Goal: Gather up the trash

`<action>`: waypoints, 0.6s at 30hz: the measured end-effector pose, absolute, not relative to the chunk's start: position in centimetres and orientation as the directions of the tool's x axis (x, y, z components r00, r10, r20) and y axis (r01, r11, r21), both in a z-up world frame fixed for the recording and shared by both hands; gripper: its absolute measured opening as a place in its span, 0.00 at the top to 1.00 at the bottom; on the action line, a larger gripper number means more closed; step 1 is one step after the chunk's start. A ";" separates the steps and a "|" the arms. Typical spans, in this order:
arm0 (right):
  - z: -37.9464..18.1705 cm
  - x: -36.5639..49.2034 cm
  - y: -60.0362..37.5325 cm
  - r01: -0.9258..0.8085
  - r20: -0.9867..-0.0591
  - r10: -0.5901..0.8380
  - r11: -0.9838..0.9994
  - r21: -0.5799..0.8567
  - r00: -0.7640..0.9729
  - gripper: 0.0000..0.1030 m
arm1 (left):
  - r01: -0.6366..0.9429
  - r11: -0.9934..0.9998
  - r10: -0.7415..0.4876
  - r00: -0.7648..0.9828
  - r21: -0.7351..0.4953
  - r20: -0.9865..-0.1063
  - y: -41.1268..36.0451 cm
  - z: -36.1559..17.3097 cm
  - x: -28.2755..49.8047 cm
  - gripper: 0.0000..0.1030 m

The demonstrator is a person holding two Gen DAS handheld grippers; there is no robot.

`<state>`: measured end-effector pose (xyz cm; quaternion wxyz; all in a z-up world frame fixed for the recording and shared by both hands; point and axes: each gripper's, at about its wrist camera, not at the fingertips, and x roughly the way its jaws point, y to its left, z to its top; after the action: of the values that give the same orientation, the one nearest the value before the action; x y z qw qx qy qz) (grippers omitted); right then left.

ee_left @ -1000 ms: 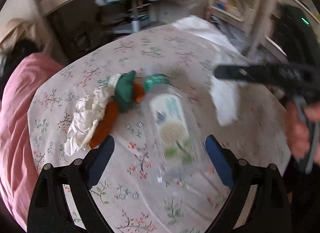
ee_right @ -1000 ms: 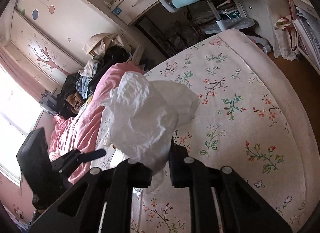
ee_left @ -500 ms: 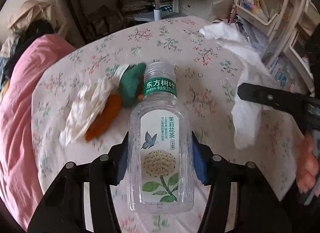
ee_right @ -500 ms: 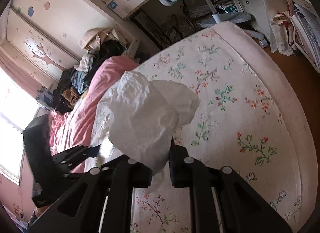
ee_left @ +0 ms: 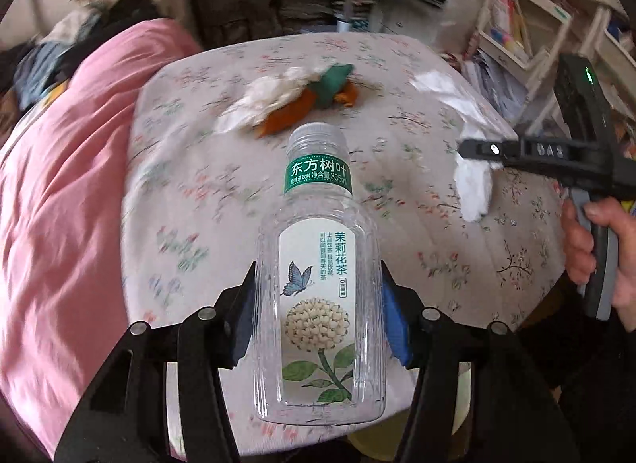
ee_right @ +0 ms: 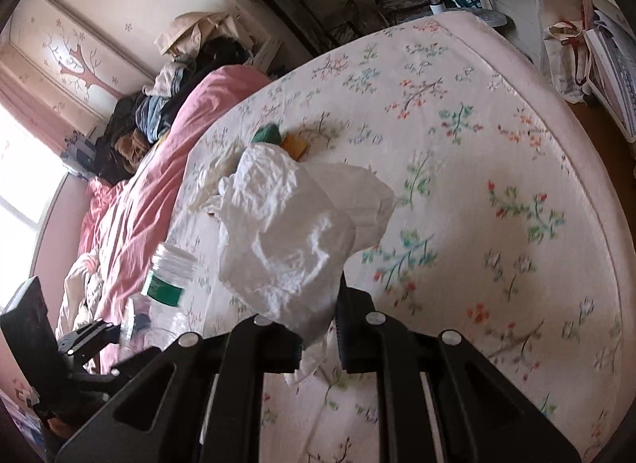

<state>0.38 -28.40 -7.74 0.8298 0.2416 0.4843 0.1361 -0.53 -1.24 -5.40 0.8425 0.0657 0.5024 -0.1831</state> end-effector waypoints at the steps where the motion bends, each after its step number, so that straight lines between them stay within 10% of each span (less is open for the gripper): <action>1: -7.7 0.1 -28.2 0.005 -0.740 0.459 0.848 0.529 0.491 0.85 | 0.361 0.930 -0.239 0.431 -0.076 -0.870 -0.8 -5.4 -0.8 0.49; 18: -6.7 -0.1 -24.7 -0.089 -0.755 0.413 0.898 0.432 0.508 0.86 | 0.297 0.954 -0.111 0.457 0.034 -0.883 -1.5 -7.0 -0.1 0.49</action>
<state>-0.08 -24.75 -6.69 0.8514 0.1714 0.4733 0.1475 -0.10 -1.50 -7.00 0.8486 0.0918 0.5070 -0.1202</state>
